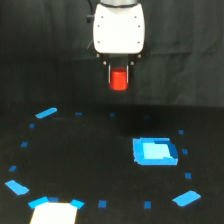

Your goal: Pick up the red object from the table

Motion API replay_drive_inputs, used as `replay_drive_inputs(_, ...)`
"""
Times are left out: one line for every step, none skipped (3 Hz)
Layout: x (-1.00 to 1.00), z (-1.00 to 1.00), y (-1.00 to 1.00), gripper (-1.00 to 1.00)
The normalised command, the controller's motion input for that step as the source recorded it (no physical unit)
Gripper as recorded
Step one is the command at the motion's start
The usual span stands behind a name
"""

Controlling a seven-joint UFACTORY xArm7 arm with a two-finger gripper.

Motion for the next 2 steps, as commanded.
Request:
replay_drive_inputs(-0.05,0.30,-0.29,-1.00)
replay_drive_inputs(-0.11,-0.07,-0.03,-1.00)
